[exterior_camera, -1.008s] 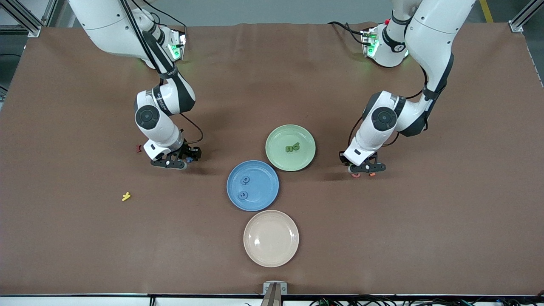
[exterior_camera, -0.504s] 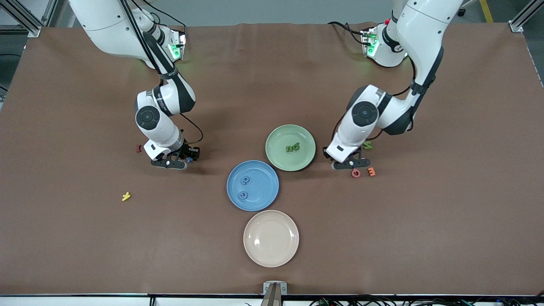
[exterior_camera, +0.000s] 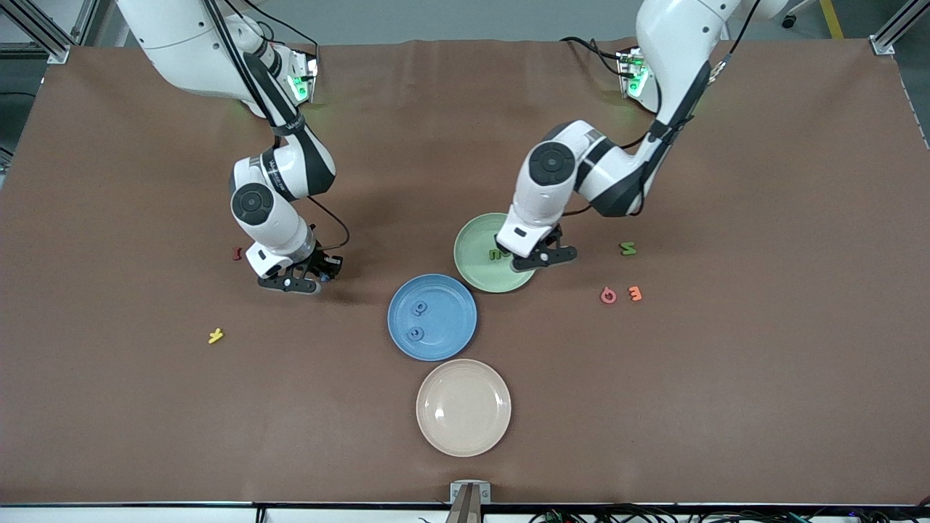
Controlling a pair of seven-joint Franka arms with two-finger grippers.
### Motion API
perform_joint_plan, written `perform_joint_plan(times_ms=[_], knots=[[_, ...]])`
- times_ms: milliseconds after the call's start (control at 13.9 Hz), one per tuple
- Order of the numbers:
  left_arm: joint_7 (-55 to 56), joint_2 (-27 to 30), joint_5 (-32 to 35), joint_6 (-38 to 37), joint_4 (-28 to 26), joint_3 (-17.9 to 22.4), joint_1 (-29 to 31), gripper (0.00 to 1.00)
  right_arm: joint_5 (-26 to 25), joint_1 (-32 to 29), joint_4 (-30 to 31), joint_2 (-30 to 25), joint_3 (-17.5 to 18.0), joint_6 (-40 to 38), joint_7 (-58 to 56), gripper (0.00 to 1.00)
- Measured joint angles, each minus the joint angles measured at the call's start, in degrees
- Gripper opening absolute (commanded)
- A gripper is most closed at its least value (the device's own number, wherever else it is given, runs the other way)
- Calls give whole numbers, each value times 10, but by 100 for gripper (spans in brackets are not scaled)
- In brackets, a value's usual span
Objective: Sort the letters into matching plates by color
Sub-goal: 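Drop B on the green plate while the right gripper drops + on blue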
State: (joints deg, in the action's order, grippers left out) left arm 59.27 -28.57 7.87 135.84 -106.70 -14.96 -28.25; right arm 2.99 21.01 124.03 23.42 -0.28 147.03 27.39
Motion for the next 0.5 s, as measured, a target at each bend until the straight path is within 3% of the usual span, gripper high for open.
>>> perform_joint_plan(times_ms=[216,504], knots=[[44,-40,0,-18,52,0,-29,20,2,30,-140,16,4,-140,81,0],[85,-87,0,-22,99,1,-55,21,3,92,-287,99,6,-172,208,0]])
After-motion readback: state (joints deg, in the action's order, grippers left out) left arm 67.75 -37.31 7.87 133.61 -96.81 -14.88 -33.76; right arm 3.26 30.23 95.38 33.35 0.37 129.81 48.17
